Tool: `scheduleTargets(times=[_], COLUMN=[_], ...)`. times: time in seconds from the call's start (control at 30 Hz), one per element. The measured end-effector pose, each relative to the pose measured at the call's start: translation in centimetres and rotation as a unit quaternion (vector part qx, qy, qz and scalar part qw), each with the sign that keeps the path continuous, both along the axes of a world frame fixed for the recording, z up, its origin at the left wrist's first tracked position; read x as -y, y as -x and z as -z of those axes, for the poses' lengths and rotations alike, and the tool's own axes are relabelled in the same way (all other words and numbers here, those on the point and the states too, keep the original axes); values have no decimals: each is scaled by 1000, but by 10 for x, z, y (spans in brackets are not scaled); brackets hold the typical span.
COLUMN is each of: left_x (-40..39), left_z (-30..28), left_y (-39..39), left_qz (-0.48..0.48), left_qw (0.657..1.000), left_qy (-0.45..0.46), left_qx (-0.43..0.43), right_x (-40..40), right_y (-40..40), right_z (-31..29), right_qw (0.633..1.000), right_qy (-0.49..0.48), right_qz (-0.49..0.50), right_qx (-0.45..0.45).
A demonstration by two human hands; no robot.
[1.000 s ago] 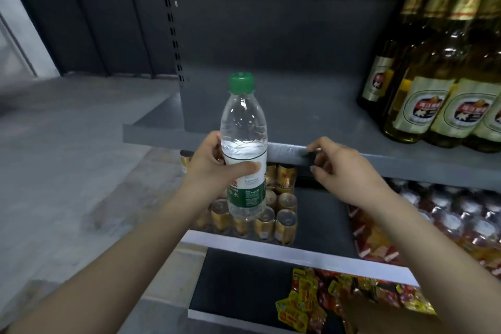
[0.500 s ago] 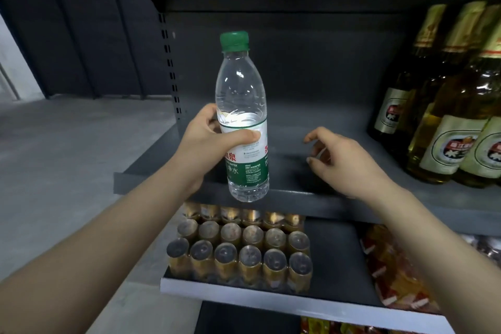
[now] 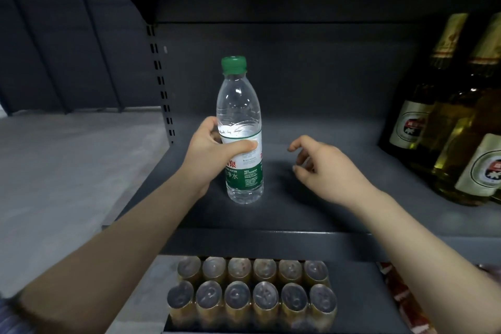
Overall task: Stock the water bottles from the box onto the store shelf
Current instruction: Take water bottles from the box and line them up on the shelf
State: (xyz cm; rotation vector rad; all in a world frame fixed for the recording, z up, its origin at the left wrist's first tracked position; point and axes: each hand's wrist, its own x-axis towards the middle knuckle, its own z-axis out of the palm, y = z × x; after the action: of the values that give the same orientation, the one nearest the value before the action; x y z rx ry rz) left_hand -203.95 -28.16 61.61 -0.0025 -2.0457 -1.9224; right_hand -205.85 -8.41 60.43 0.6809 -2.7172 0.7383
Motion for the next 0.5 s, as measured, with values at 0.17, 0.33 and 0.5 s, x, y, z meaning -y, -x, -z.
scheduleTargets(times=[0.17, 0.33, 0.5], left_x=[1, -2, 10], left_z=[3, 3, 4], left_y=[8, 10, 5], left_qz=[9, 25, 59], left_qw=[1000, 999, 996], left_qy=[9, 25, 49], left_qx=[0, 4, 50], right_x=[6, 6, 10], right_y=[6, 4, -6], right_z=[2, 4, 3], right_qw=[1000, 999, 989], right_qy=[-8, 39, 144], right_qz=[15, 17, 22], right_qx=[7, 14, 17])
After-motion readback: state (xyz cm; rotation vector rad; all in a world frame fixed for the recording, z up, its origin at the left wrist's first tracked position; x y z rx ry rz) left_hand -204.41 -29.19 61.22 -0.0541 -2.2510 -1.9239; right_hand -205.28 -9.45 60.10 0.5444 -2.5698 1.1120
